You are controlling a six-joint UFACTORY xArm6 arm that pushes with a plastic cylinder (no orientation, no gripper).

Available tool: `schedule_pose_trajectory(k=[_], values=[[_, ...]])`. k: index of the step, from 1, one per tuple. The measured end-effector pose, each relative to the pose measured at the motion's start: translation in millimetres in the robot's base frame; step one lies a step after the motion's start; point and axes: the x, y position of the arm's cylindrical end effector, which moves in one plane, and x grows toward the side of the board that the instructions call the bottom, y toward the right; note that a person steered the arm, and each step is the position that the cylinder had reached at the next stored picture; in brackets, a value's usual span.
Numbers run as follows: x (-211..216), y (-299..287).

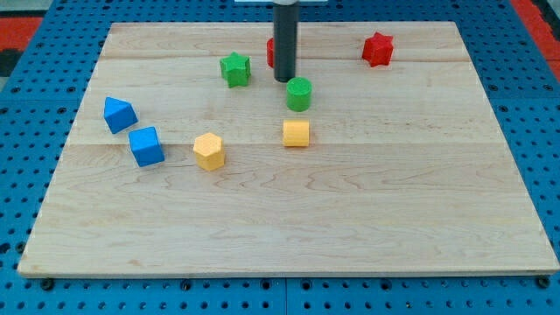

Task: Point your arm towards center right

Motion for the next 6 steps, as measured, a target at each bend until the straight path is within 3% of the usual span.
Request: schedule_pose_trajectory(k=[2, 3, 5, 6], values=[[-53, 3], [-21, 89], [106, 210], [107, 213]])
